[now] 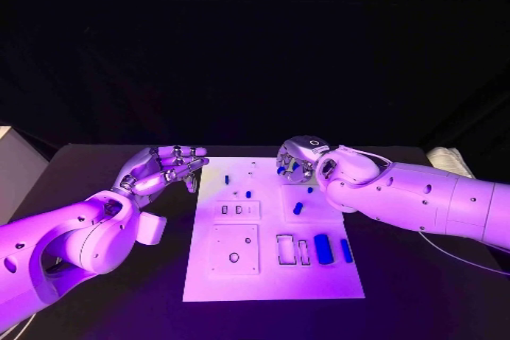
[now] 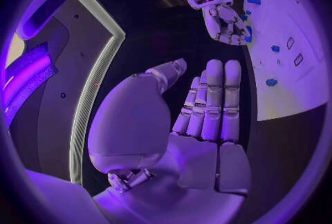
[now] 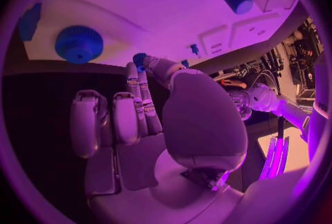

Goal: Assemble the parts on the task board

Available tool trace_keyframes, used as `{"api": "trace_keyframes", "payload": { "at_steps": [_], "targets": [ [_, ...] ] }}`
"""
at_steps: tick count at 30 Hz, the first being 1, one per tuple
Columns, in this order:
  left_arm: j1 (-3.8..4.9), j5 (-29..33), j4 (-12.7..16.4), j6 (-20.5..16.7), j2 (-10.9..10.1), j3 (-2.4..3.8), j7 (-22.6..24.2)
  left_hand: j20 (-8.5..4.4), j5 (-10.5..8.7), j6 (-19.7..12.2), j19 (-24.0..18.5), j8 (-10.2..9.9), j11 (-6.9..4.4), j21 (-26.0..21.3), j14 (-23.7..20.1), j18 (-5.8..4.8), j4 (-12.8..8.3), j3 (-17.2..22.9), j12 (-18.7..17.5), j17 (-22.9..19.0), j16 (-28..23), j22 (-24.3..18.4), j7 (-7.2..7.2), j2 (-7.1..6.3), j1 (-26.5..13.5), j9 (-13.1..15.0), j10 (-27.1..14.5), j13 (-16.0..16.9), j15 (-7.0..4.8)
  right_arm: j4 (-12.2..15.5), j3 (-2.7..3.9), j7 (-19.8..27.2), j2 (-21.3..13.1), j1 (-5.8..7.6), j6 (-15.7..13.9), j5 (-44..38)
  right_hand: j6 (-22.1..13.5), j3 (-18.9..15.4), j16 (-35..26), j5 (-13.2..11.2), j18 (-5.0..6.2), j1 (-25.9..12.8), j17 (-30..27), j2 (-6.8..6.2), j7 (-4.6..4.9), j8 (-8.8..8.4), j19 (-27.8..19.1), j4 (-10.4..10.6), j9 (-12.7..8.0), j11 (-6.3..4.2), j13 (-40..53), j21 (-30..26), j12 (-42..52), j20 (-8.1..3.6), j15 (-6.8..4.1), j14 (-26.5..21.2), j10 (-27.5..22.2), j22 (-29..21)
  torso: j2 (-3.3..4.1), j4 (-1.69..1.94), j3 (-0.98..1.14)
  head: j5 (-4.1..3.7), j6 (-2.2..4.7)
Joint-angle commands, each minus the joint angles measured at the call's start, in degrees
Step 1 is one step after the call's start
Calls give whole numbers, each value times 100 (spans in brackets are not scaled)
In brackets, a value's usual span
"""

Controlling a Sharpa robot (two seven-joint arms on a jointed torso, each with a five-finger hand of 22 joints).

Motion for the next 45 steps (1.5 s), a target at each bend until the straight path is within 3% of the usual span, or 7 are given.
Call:
{"api": "trace_keyframes", "payload": {
  "at_steps": [1,6,13,27,45],
  "targets": [
    [15,12,2,133,12,5,23,7,30,9,-16,35,0,20,-41,54,0,21,13,5,28,9,39,52,18,7,-22,7,6,-21,12,-139,92,10,-313,-130,3,26,36,36,-36,1,-1,33,6,39,32,-2,12,-3,8,28,26,4,-49,202,55,72,6,24,-2,1,-9],
    [15,12,1,150,25,5,21,7,30,9,-16,35,0,20,-41,54,0,21,13,5,28,9,39,52,18,7,-22,7,6,-148,20,-157,285,17,-381,-155,1,26,36,38,-35,-1,-3,29,7,40,30,-3,15,-2,8,25,25,4,-49,202,54,69,5,32,-14,-2,-14],
    [21,12,28,163,16,5,14,7,30,9,-16,35,0,20,-41,54,0,21,13,5,28,9,39,52,18,7,-22,7,6,-313,44,-173,536,30,-428,-190,-9,23,37,34,-34,-12,-6,15,12,42,27,-4,27,2,10,21,20,4,-47,201,51,64,42,37,-5,29,-5],
    [52,12,50,180,8,6,2,7,30,9,-16,35,0,20,-41,54,0,21,13,5,28,9,39,52,18,7,-22,7,6,-739,62,-191,876,44,-503,-272,-13,24,41,29,-36,-16,1,12,12,44,30,-5,34,2,11,26,18,4,-46,202,51,72,73,105,-31,-4,0],
    [81,12,50,208,-4,6,-10,9,28,10,-24,38,3,37,-50,54,-3,31,18,3,43,20,42,53,22,10,-26,8,8,-1115,60,-110,1114,34,-413,-329,-23,26,44,26,-33,-20,2,5,14,45,26,-7,44,4,13,19,15,5,-45,202,49,63,97,110,-41,46,-13]
  ]
}}
